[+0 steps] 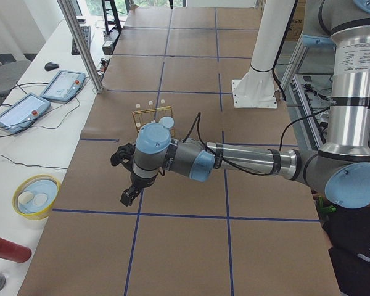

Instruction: Hang cup on cup holder

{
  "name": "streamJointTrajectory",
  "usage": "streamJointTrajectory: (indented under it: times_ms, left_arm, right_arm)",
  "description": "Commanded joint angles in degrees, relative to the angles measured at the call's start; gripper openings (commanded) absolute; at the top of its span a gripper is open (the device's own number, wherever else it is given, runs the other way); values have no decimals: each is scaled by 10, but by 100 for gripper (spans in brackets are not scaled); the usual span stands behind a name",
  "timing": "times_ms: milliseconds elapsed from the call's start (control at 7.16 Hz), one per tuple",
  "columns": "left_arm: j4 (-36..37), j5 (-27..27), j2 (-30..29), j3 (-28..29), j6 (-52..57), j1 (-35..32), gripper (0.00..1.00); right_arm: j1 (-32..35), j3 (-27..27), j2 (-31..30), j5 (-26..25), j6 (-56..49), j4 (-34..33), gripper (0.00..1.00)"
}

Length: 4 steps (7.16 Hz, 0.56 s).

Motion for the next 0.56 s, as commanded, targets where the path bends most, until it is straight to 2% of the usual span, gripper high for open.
streamJointTrajectory:
  times_ms: [0, 140, 419]
  left_arm:
    - [-39, -17, 12, 24, -64, -4, 100]
    - [-67, -16, 22, 28, -64, -3, 100]
    - [-78, -16, 25, 38, -69, -2, 100]
  right_arm:
    - [0, 0, 0, 0, 0, 0, 100]
    - [0, 0, 0, 0, 0, 0, 100]
    - [0, 0, 0, 0, 0, 0, 100]
